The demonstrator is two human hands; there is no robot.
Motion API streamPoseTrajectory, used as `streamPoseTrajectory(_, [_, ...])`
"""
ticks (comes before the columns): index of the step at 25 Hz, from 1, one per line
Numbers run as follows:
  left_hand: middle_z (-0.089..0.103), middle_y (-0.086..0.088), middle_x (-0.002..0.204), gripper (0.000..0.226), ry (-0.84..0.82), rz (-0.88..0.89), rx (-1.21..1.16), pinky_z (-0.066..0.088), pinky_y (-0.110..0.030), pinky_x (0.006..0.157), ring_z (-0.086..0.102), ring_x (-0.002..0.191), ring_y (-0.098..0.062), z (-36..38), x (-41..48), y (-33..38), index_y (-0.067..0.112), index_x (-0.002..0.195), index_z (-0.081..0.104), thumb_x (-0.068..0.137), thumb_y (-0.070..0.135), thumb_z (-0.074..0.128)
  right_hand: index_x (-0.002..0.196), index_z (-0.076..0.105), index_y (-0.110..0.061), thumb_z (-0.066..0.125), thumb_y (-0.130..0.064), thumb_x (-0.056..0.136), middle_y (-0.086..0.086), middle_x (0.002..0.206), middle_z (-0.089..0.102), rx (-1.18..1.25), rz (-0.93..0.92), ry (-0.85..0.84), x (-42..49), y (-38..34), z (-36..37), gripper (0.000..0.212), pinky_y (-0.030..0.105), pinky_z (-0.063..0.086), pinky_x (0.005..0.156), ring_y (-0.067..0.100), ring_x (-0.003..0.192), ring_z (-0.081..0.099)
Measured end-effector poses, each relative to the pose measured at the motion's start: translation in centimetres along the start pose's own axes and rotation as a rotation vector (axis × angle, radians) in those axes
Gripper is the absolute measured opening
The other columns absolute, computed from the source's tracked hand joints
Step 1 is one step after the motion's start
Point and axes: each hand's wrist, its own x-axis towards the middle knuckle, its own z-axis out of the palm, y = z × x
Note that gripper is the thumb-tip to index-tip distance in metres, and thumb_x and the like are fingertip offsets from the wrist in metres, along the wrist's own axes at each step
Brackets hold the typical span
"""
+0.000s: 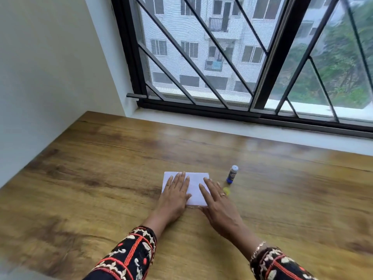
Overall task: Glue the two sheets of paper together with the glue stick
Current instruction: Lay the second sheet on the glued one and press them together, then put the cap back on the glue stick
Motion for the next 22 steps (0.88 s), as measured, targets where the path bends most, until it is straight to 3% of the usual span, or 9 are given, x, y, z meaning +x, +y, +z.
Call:
streamPoseTrajectory(3, [-0.006,-0.007,0.158,0.057,0.041,-0.005,-0.131,-0.015,-0.029,0.114,-0.01,0.145,-0.017,-0.4,0.9,1.7,0.012,0.146,-0.003,0.1,0.035,0.022,0.114,0.058,-0.003,0.073,-0.012,0.072,0.02,0.118,0.062,0.114,0.067,0.196,-2.3,2.1,-1.1,0.045,0.044,0.054,0.085,0.037,0.104,0.062])
streamPoseTrajectory(7, [-0.001,-0.004,0.158,0.058,0.075,0.057,-0.329,-0.01,-0.024,0.115,-0.006,0.145,-0.013,-1.1,2.1,4.2,0.013,0.146,0.001,0.099,0.035,0.027,0.108,0.06,-0.003,0.067,-0.001,0.076,0.019,0.107,0.064,0.232,0.283,0.33,-3.6,5.3,-2.1,0.033,0.041,0.052,0.083,0.037,0.096,0.063])
streamPoseTrajectory(10, [0.003,-0.004,0.158,0.057,0.095,0.083,-0.41,-0.007,-0.022,0.114,-0.002,0.145,-0.014,-1.7,2.4,5.6,0.012,0.146,0.006,0.099,0.033,0.03,0.119,0.053,-0.005,0.061,-0.004,0.082,0.017,0.119,0.058,0.37,0.442,0.282,-2.7,7.2,-2.3,0.039,0.039,0.044,0.092,0.033,0.109,0.056])
streamPoseTrajectory(14, [0.008,-0.005,0.157,0.057,0.099,0.101,-0.454,-0.003,-0.023,0.115,0.001,0.145,-0.014,-2.4,2.2,6.4,0.011,0.146,0.009,0.098,0.033,0.033,0.128,0.044,-0.004,0.059,-0.007,0.083,0.015,0.129,0.053,0.474,0.501,0.118,-0.6,8.5,-1.7,0.047,0.035,0.037,0.1,0.028,0.119,0.049])
streamPoseTrajectory(18, [0.007,-0.005,0.158,0.058,0.083,0.091,-0.449,-0.002,-0.025,0.116,0.001,0.145,-0.014,-2.8,1.9,6.3,0.011,0.146,0.009,0.098,0.034,0.032,0.116,0.051,-0.004,0.064,-0.006,0.078,0.015,0.115,0.058,0.546,0.534,0.106,1.1,8.2,-1.1,0.041,0.032,0.037,0.088,0.03,0.107,0.052])
streamPoseTrajectory(22, [0.006,-0.005,0.158,0.057,0.066,0.081,-0.475,-0.002,-0.026,0.117,0.001,0.145,-0.014,-3.1,1.7,6.4,0.011,0.146,0.009,0.099,0.033,0.031,0.101,0.056,-0.005,0.062,-0.007,0.078,0.018,0.103,0.06,0.573,0.613,0.198,2.3,7.5,-0.5,0.024,0.034,0.038,0.078,0.034,0.098,0.055])
